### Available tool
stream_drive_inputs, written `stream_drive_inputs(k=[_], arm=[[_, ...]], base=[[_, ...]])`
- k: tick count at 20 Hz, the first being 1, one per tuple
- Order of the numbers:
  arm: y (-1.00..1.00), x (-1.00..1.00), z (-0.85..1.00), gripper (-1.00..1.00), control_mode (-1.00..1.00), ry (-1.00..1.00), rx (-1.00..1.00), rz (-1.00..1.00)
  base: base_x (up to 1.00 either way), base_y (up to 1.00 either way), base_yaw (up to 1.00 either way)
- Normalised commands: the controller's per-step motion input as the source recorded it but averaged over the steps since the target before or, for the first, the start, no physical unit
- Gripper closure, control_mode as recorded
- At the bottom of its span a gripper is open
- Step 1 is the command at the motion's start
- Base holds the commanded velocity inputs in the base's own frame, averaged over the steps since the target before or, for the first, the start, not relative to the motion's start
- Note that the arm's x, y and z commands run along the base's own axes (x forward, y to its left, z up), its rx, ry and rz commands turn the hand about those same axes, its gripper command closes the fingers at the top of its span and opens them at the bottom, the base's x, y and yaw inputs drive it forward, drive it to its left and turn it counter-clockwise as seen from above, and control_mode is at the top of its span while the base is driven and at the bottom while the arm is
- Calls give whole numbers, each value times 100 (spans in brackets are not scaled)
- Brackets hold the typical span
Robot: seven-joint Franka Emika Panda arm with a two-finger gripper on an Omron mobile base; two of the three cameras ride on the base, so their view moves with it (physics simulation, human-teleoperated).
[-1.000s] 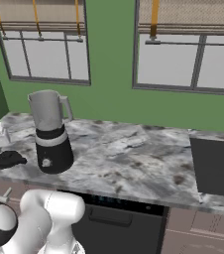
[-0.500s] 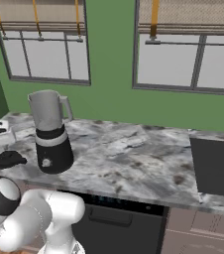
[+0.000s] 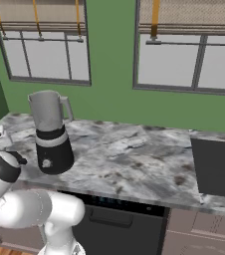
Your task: Close the lid blender by securely placing the lid on top.
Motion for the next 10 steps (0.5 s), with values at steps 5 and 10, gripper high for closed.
stream_drive_inputs(k=[5, 10], arm=[[13, 34, -10, -100, -100, 0, -5, -1], [1, 26, -22, -100, -100, 1, -1, 0]], base=[[0, 0, 0], [0, 0, 0]])
